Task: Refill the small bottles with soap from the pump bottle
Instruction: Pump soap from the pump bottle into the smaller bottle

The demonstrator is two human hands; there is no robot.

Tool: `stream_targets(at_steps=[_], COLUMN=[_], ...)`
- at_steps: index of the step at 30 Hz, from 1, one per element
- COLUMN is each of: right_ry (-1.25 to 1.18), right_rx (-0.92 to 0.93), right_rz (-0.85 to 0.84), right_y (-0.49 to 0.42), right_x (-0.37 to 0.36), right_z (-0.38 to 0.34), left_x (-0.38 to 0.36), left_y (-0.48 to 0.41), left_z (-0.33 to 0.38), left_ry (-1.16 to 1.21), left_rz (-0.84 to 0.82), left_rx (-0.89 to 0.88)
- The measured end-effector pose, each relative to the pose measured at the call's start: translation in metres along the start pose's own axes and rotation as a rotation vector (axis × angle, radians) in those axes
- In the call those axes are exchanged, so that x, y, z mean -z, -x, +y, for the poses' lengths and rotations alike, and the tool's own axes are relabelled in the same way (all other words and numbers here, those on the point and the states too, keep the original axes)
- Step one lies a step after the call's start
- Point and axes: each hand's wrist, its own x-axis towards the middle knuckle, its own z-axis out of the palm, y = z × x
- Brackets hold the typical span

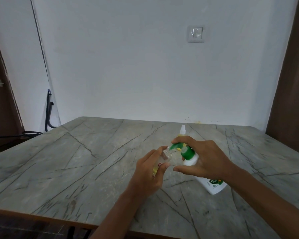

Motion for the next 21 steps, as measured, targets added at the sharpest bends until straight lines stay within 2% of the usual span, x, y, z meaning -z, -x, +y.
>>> stream_targets(at_steps=[5, 16, 21], right_ry=[-0.008, -0.206, -0.109], right_rx=[0.001, 0.003, -0.022], right_rz=[0.003, 0.048, 0.013], right_y=[-0.0013, -0.0018, -0.0014], right_x=[-0.0012, -0.0033, -0.0045], right_z=[0.0018, 0.0060, 0.0065], left_x=[0.0006, -0.0015, -0.0006], left_y=[-0.0007, 0.0025, 0.0007], left_z=[0.0019, -0.0030, -0.0021], left_ry=[0.010, 0.007, -0.003], left_rz=[0.008, -0.026, -0.008], left_rx=[0.005, -0.017, -0.008])
